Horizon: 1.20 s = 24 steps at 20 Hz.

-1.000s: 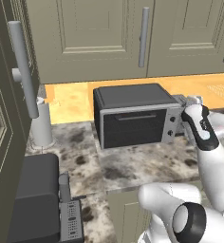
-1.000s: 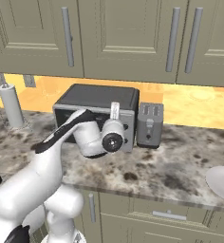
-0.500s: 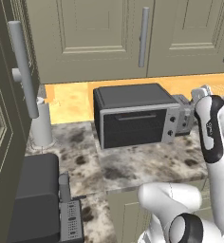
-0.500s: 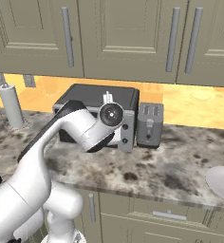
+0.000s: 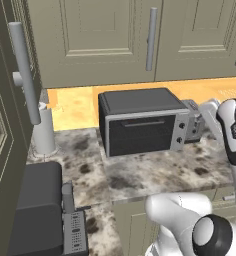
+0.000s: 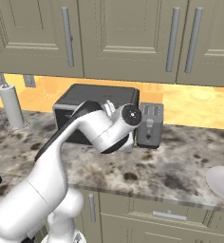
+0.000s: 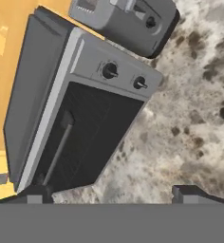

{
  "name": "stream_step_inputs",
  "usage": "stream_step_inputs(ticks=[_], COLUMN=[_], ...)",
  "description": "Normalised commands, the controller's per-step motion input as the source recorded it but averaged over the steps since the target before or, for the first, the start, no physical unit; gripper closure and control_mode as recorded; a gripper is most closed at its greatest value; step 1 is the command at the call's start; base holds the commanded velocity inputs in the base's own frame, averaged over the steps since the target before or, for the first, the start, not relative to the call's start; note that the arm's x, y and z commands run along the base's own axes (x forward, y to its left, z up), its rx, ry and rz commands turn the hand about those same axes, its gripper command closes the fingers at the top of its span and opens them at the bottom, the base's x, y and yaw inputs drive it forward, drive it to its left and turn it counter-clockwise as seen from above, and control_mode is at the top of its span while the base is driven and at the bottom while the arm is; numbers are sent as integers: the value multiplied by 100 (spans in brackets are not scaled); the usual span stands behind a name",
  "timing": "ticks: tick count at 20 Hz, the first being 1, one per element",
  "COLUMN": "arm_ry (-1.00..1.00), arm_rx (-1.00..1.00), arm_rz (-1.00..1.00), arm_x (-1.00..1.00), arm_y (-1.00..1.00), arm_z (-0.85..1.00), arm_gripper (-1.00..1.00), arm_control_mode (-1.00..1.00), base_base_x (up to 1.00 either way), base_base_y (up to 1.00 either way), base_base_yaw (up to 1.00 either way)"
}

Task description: Pick up the bagel from the plate, place it on the toaster oven rack, close the door, and set the timer.

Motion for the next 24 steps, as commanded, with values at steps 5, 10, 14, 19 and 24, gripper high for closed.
stream_step_inputs(ticks=[5,10,14,19,24], arm_ry=[-2,-1,0,-5,0], arm_rx=[-4,-9,-24,-30,-25], arm_rz=[21,14,5,3,3], arm_x=[1,25,38,26,10], arm_y=[0,13,13,0,0], arm_z=[-52,-20,-2,-10,-36], arm_gripper=[-100,-100,-100,-100,-100], arm_control_mode=[-100,-100,-100,-100,-100], base_base_x=[0,0,0,0,0], base_base_y=[0,0,0,0,0], base_base_yaw=[0,0,0,0,0])
